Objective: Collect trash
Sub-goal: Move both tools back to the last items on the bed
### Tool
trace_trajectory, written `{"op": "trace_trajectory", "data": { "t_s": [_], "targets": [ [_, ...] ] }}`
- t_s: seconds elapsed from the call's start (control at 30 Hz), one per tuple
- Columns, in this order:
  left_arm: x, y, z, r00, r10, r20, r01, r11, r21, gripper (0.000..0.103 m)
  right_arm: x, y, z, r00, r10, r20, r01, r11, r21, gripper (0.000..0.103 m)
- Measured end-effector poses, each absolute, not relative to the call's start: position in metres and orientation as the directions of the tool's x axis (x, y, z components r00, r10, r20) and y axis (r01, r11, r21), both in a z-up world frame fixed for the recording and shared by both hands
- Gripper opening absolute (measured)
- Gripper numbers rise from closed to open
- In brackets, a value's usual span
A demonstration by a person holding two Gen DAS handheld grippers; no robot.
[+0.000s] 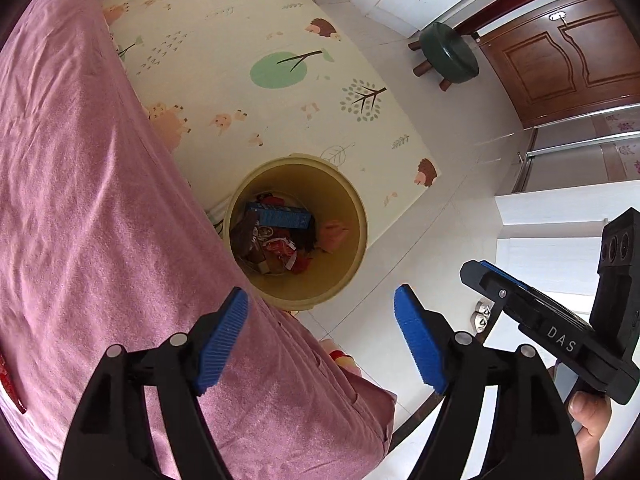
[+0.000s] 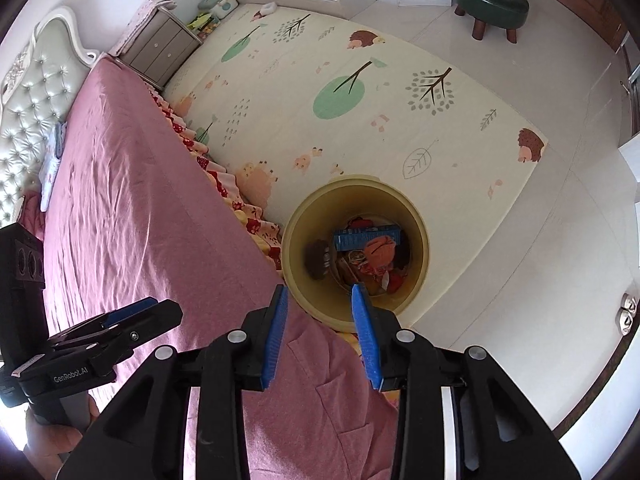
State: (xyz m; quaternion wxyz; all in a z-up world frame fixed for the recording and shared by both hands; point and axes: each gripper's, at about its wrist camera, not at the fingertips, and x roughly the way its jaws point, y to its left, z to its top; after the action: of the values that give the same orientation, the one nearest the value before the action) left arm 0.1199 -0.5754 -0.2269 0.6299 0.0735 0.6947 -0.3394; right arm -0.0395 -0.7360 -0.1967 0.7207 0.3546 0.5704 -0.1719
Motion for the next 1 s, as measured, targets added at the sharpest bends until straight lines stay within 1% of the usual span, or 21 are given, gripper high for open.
{"op": "trace_trajectory", "data": {
  "t_s": [0.27, 0.43, 0.67, 1.0],
  "targets": [
    [0.114, -0.539, -0.22, -0.184, -0.321, -0.929, 0.501, 0.782, -0.37, 0.075, -0.032, -0.702, -0.192, 0.275, 0.196, -0.941, 0.6, 0.73, 0.328, 0.033],
    [0.116, -0.497, -0.21, -0.157, -0.34, -0.927, 0.448, 0.812, -0.374, 0.075, -0.021, -0.666, -0.187, 0.265, 0.224, -0.938, 0.54, 0.771, 0.336, 0.033],
    [0.111, -0.416, -0.198, -0.099, -0.348, -0.932, 0.366, 0.858, -0.36, 0.075, -0.001, -0.59, -0.181, 0.222, 0.267, -0.938, 0.416, 0.844, 0.338, 0.033],
    [0.106, -0.269, -0.199, -0.028, -0.316, -0.948, 0.207, 0.926, -0.315, 0.075, 0.035, -0.461, -0.177, 0.17, 0.332, -0.928, 0.239, 0.9, 0.365, 0.033]
  ]
}}
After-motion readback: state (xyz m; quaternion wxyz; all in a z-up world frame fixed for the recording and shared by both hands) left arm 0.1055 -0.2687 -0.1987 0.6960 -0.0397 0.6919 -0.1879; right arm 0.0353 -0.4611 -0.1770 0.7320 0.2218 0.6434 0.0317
